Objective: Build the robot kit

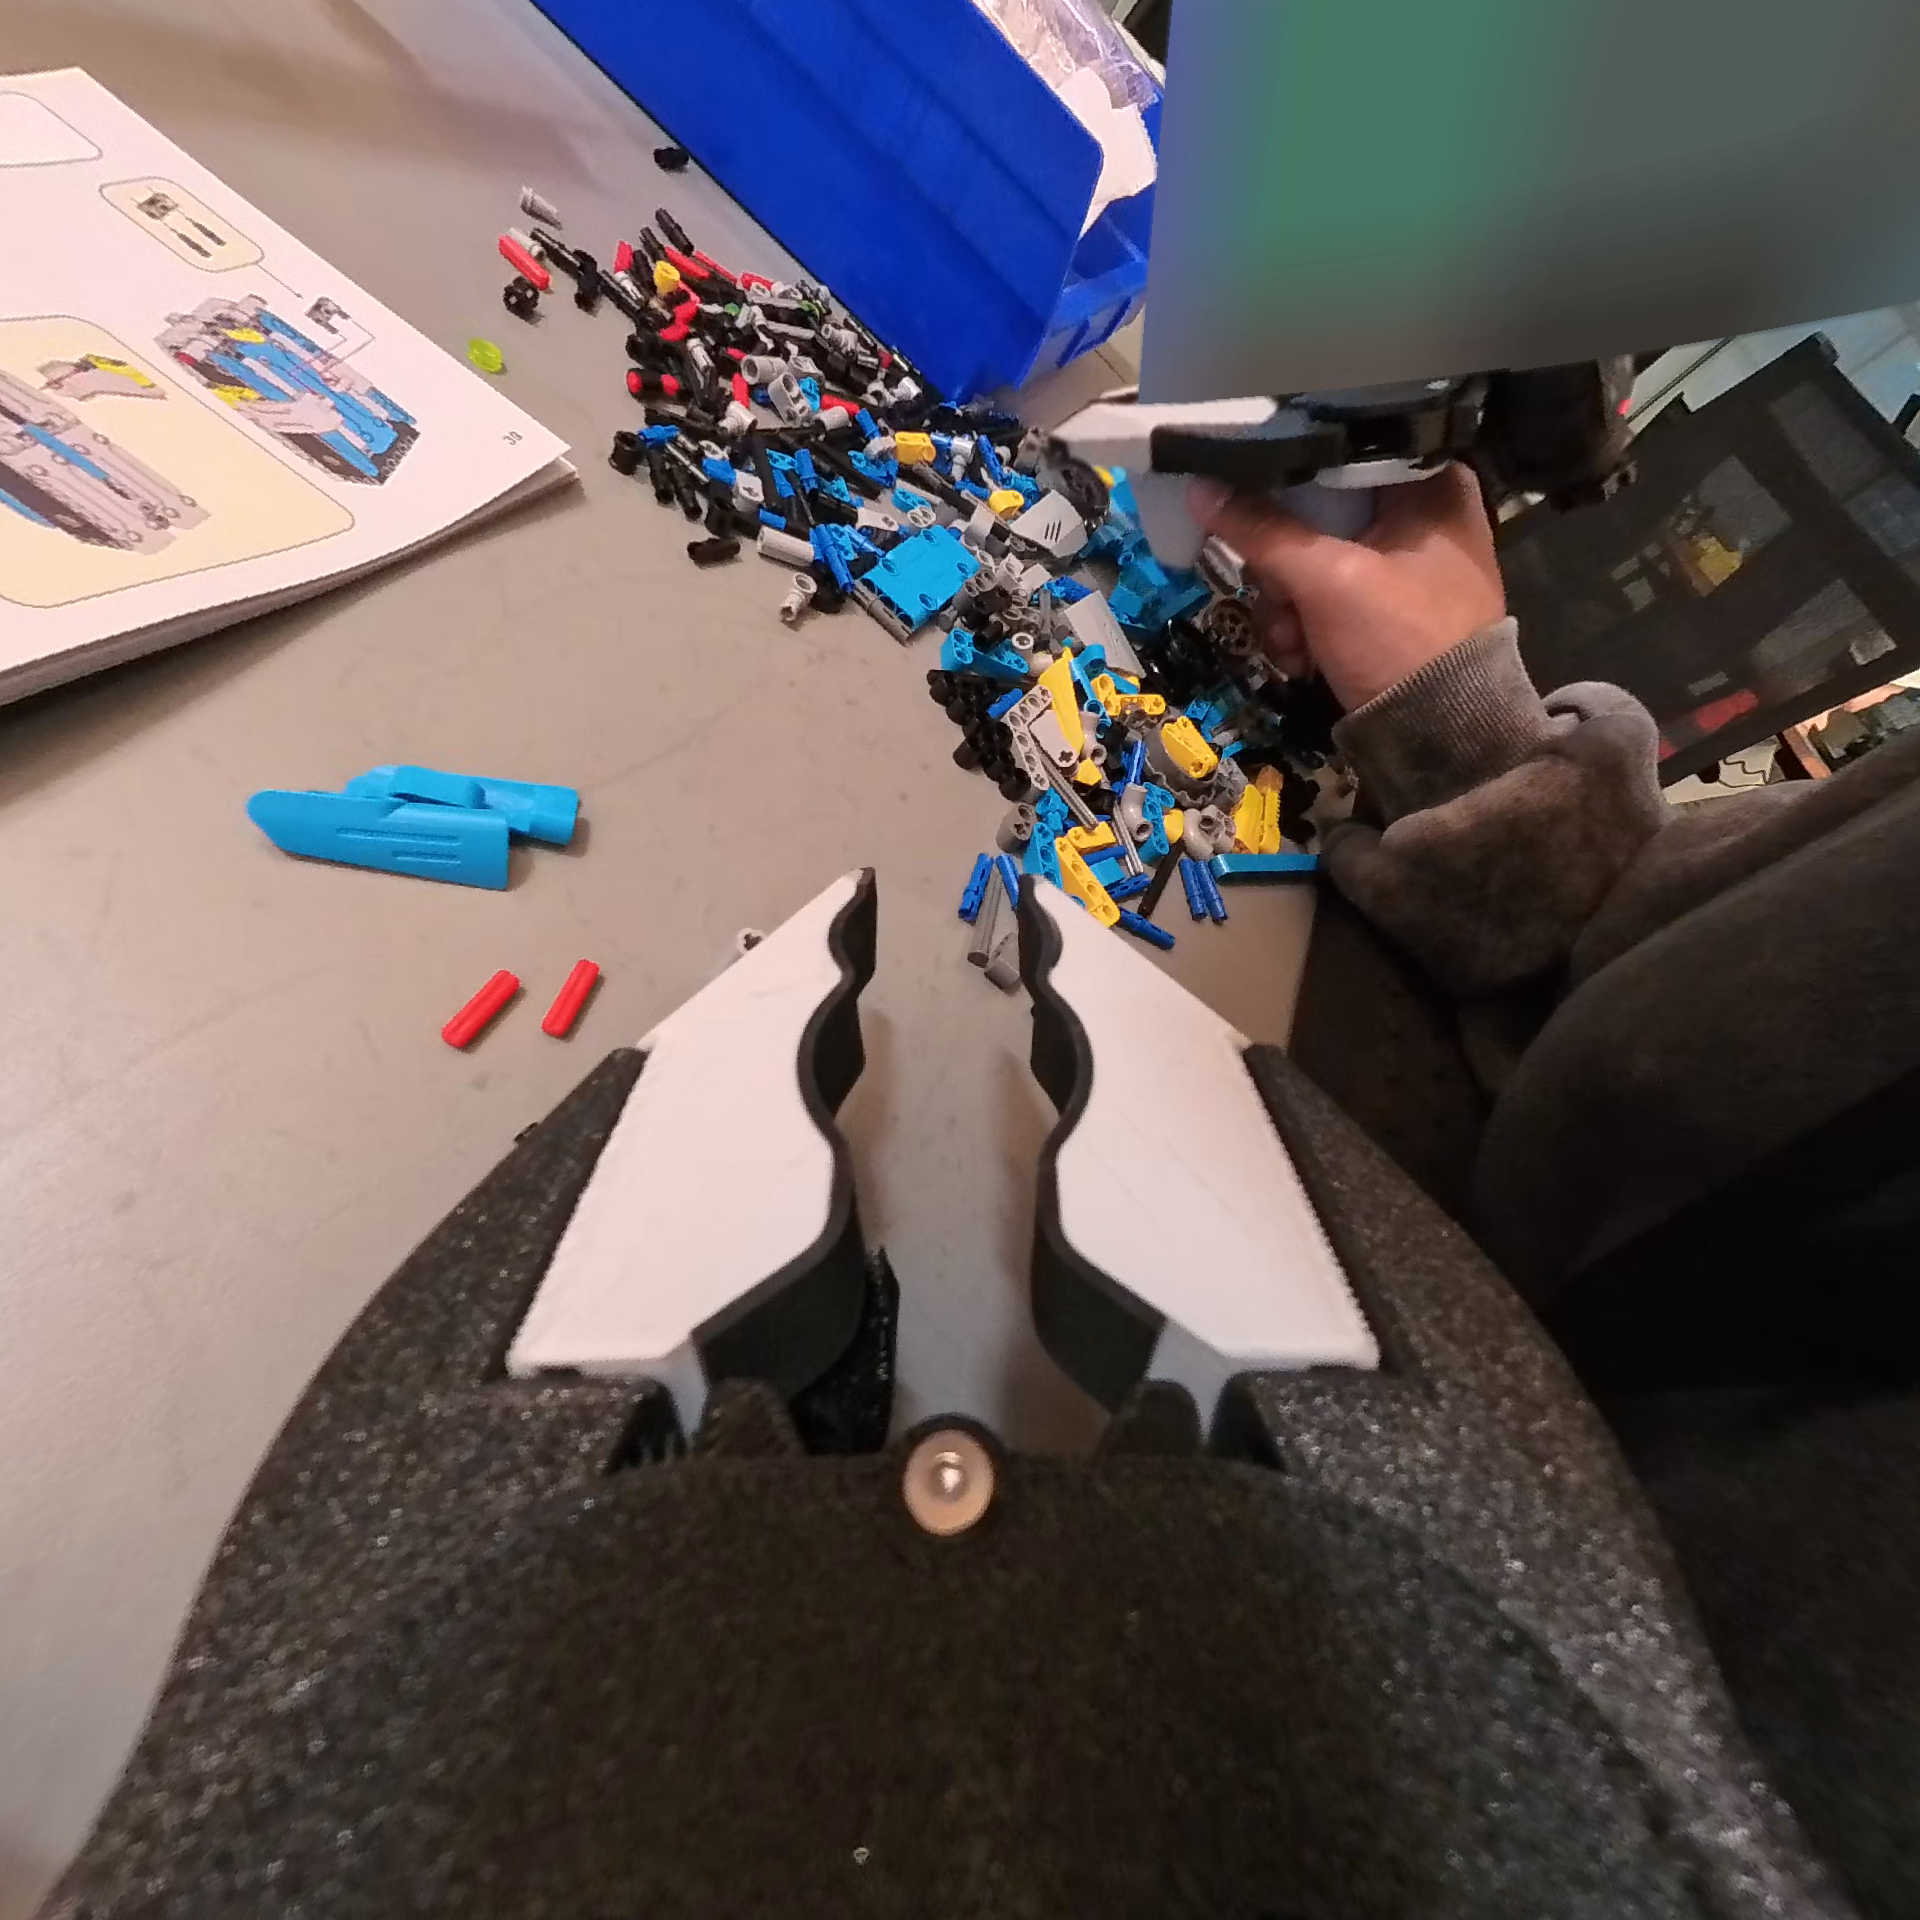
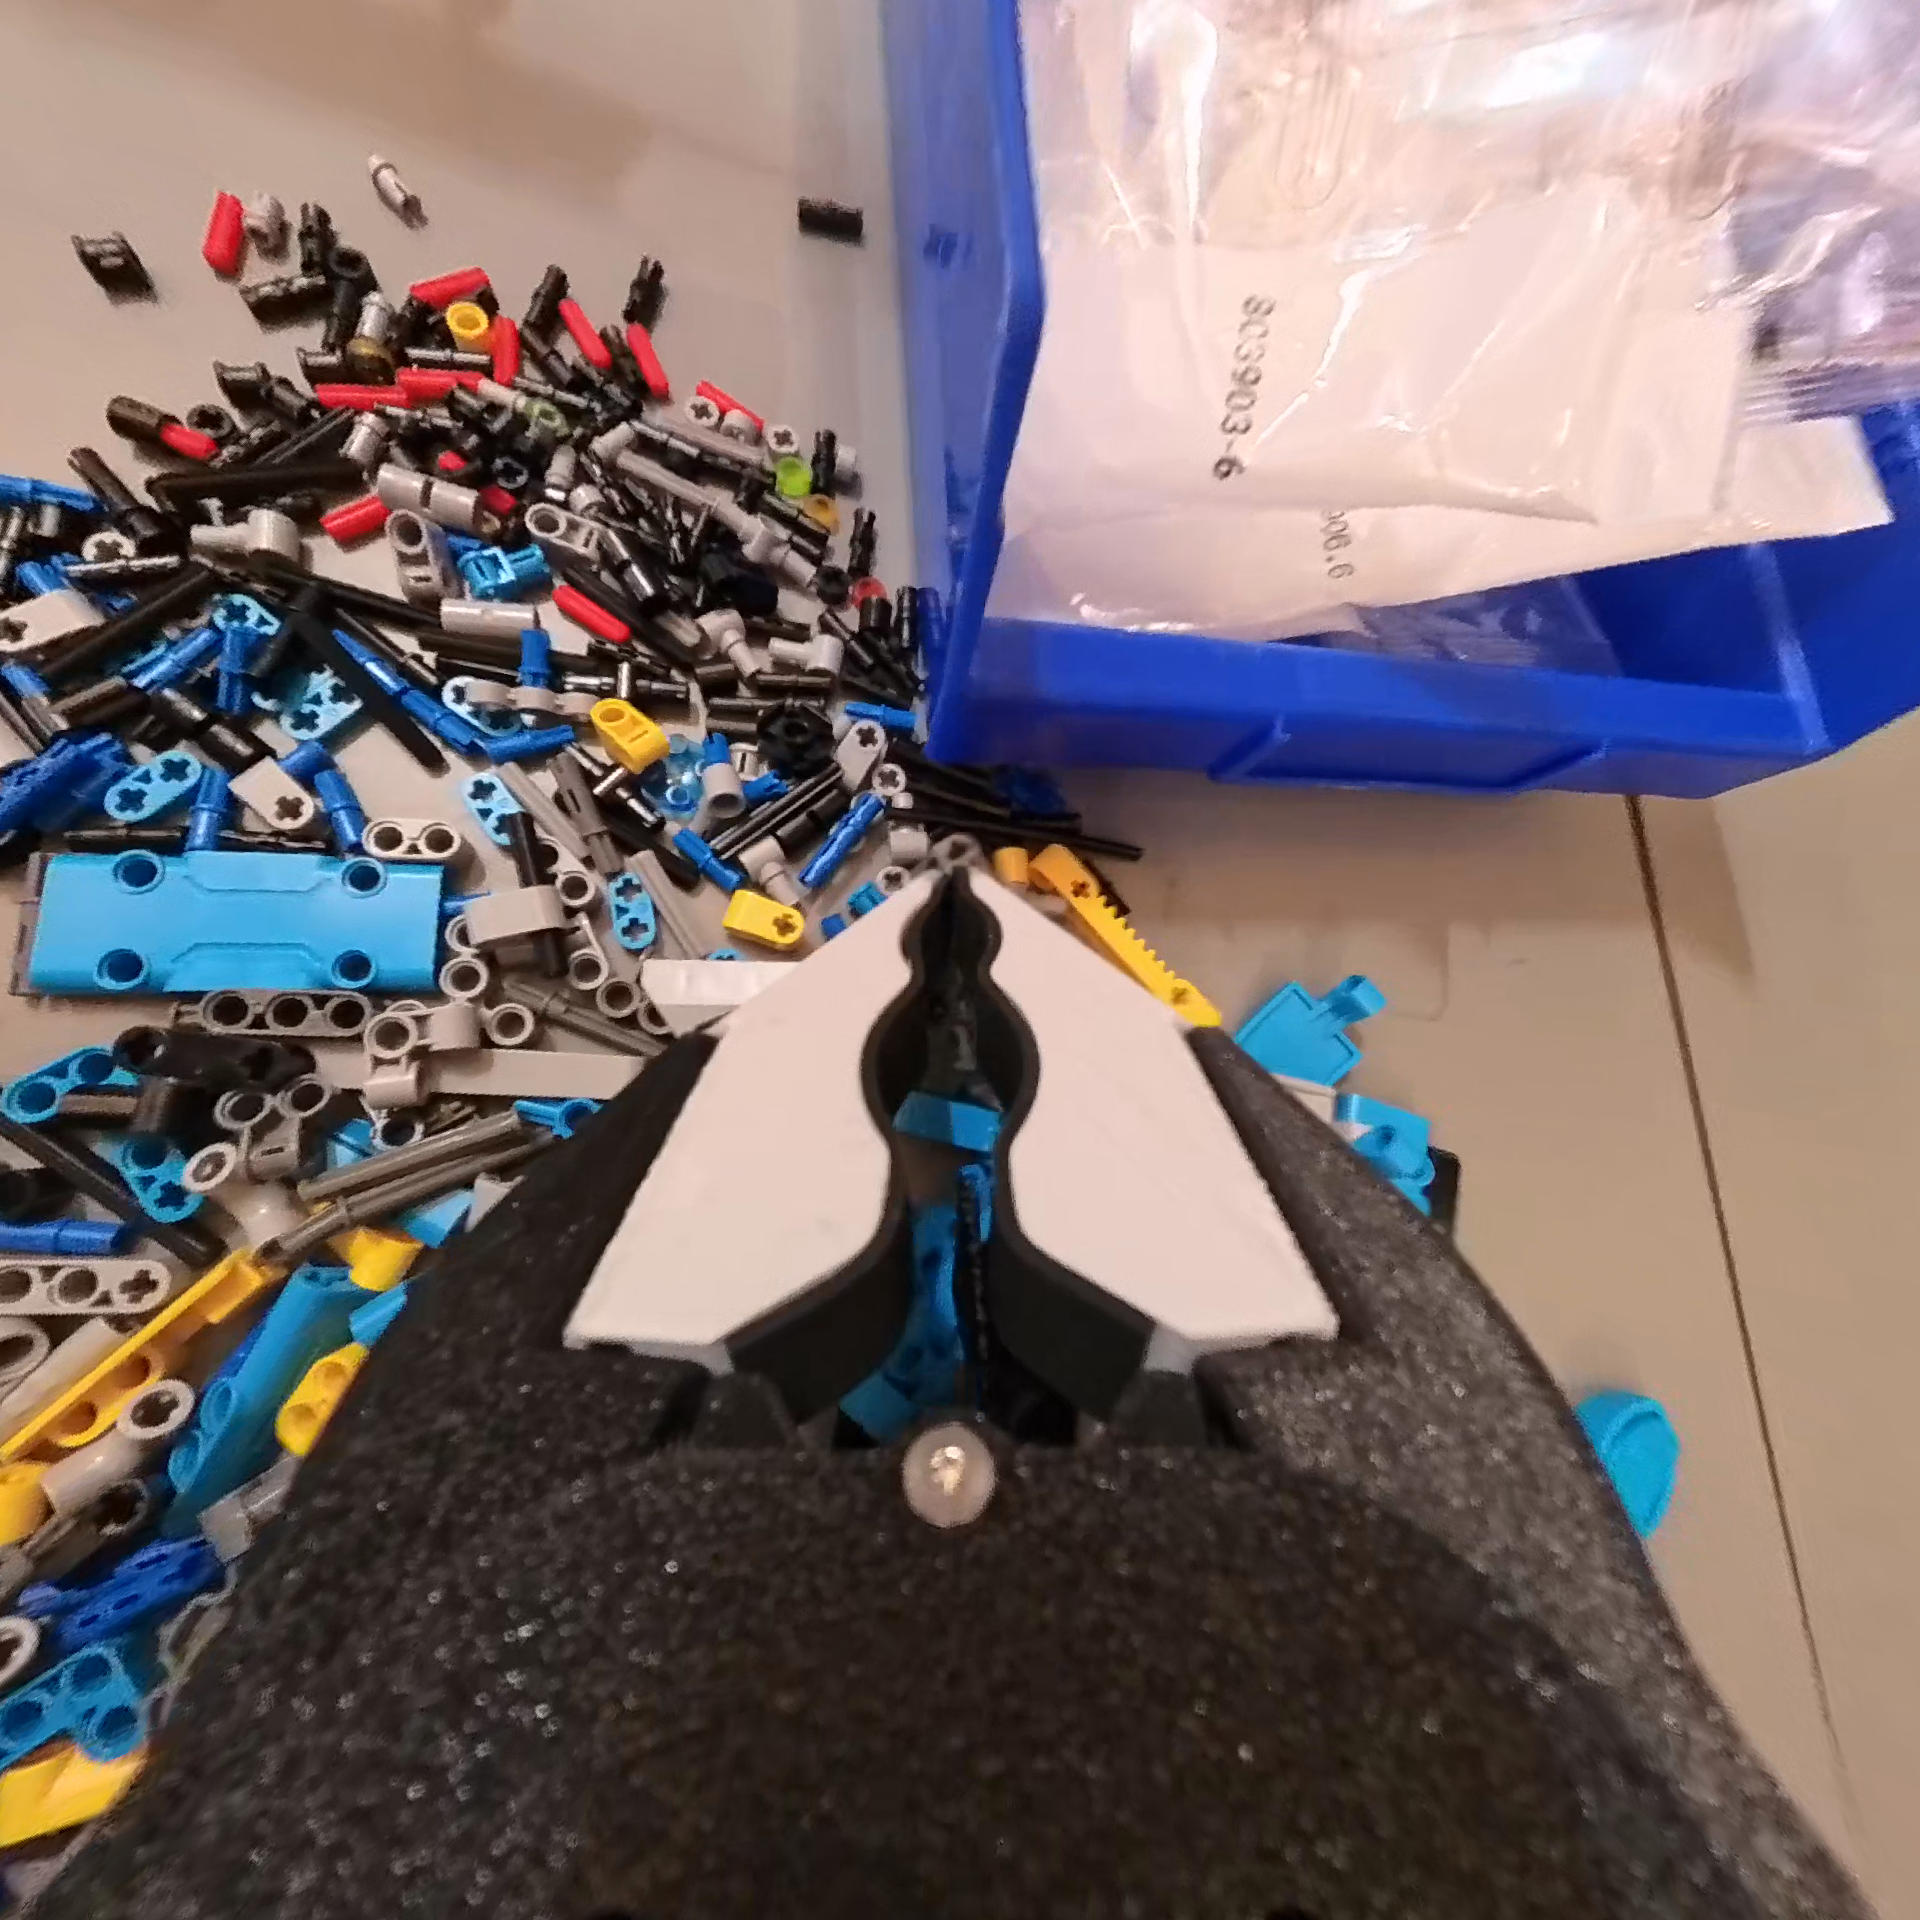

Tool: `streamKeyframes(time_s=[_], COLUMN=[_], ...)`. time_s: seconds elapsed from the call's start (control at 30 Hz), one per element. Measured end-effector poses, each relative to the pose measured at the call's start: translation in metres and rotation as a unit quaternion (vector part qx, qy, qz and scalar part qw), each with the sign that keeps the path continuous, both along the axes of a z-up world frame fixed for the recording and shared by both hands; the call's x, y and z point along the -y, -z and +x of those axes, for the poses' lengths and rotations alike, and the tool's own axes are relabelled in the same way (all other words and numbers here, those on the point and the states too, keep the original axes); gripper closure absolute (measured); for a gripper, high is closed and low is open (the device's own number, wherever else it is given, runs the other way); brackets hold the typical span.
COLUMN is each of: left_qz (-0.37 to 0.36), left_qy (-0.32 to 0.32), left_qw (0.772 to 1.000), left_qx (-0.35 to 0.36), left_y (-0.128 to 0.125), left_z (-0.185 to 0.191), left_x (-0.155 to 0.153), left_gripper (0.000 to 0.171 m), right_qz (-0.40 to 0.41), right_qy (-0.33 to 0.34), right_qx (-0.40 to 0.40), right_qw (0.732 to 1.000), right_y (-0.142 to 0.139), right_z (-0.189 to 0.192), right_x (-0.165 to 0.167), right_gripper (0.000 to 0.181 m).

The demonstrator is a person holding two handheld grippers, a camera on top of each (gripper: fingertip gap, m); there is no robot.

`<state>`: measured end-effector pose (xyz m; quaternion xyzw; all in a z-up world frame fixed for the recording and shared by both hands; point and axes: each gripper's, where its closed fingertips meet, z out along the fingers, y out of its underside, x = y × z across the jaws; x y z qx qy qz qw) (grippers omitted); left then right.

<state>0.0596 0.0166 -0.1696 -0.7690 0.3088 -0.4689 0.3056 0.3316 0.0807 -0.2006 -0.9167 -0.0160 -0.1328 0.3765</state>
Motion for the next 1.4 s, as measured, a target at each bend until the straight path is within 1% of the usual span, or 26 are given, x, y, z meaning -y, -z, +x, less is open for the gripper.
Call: streamKeyframes(time_s=[0.03,0.1,0.17,0.27,0.4,0.47,0.57,0.63,0.7,0.77,1.07,1.2,1.4], left_qz=[0.000,0.000,0.002,0.001,0.008,0.014,0.026,0.040,0.049,0.049,0.042,0.044,0.057], left_qy=[0.000,0.000,-0.001,0.000,0.003,0.002,0.000,-0.004,-0.010,-0.016,-0.006,-0.007,0.004], left_qw=[1.000,1.000,1.000,1.000,1.000,1.000,0.999,0.998,0.997,0.996,0.999,0.998,0.997], left_qx=[0.000,0.000,-0.002,-0.003,-0.007,-0.013,-0.023,-0.037,-0.063,-0.079,-0.034,-0.032,-0.048], left_y=[0.000,0.000,0.000,0.001,0.000,0.001,0.001,0.004,0.012,0.018,0.004,0.003,0.007], left_z=[0.000,0.000,0.000,0.000,0.002,0.003,0.004,0.004,0.001,-0.002,-0.004,-0.005,-0.002], left_x=[0.000,0.000,-0.001,0.000,0.002,0.003,0.004,0.004,0.004,0.004,0.011,0.011,0.015], left_gripper=[0.145,0.145,0.145,0.145,0.145,0.145,0.145,0.145,0.145,0.145,0.145,0.145,0.145], right_qz=[0.012,0.039,0.078,0.138,0.163,0.162,0.186,0.192,0.182,0.199,0.161,0.158,0.155], right_qy=[0.003,0.026,0.052,0.057,0.033,0.013,-0.038,-0.072,-0.089,-0.107,-0.123,-0.124,-0.128], right_qx=[0.011,0.050,0.047,-0.010,-0.002,-0.026,-0.103,-0.108,-0.088,-0.090,-0.073,-0.066,-0.081], right_qw=[1.000,0.998,0.995,0.989,0.986,0.986,0.977,0.973,0.975,0.970,0.977,0.977,0.976], right_y=[-0.006,-0.024,-0.046,-0.062,-0.074,-0.074,-0.071,-0.063,-0.061,-0.065,-0.051,-0.050,-0.048], right_z=[0.004,0.022,0.033,0.019,-0.004,-0.024,-0.070,-0.090,-0.095,-0.101,-0.108,-0.108,-0.110], right_x=[0.000,0.005,0.015,0.029,0.044,0.049,0.048,0.046,0.046,0.044,0.037,0.037,0.039], right_gripper=[0.181,0.181,0.181,0.181,0.181,0.181,0.181,0.181,0.181,0.181,0.181,0.181,0.181])
